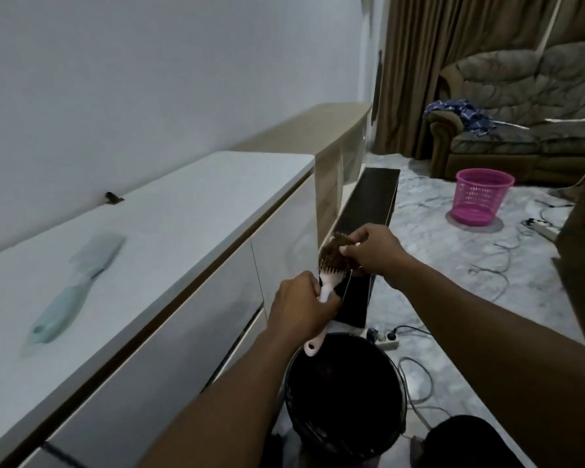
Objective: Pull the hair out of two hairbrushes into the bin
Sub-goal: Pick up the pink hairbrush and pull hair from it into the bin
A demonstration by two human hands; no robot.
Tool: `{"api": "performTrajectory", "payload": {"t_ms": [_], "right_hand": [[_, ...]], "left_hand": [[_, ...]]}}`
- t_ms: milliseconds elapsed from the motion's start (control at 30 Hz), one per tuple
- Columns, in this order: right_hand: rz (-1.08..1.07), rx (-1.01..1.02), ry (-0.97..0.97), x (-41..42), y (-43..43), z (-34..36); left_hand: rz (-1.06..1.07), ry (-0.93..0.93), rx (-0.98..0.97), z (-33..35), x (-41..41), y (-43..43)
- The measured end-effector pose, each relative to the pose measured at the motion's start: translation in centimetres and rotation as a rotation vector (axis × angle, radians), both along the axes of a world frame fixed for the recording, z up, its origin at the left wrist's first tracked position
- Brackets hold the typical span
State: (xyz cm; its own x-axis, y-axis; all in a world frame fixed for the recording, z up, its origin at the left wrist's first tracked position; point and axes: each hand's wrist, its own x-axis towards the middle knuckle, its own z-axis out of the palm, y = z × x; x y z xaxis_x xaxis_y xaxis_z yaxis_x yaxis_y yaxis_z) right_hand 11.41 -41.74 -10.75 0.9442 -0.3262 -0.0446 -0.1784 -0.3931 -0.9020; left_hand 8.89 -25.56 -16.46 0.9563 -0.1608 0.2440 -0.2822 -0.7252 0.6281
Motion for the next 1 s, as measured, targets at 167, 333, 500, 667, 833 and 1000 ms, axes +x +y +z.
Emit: {"api": "performTrajectory", "payload": {"t_ms": [167, 333, 500, 667, 833, 1000], "right_hand": [[-0.027, 0.057, 0.124, 2.0, -1.5, -8.3], [-0.081, 0.08, 0.215, 3.3, -2.0, -17.3], [-0.102, 0.158, 0.32, 4.0, -2.1, -25.8], [-0.116, 0.21, 0.355, 4.6, -2.5, -32.8], [-0.092, 0.175, 0.381, 4.0, -3.2, -37.8], [-0.106, 0.207, 0.427, 5.2, -3.6, -39.6]], "left_hand": [[-0.05, 0.165, -0.015, -7.2, 1.8, -0.7], [-0.087, 0.353, -0.083, -14.7, 3.4, -1.4], [-0.017, 0.433, -0.094, -22.5, 4.8, -1.3], [-0.031, 0.599, -0.13, -28.6, 6.4, -1.3], [-0.05, 0.773, -0.215, -33.2, 6.4, -0.9], [-0.166, 0.821, -0.175, -34.4, 8.3, -1.8]]}}
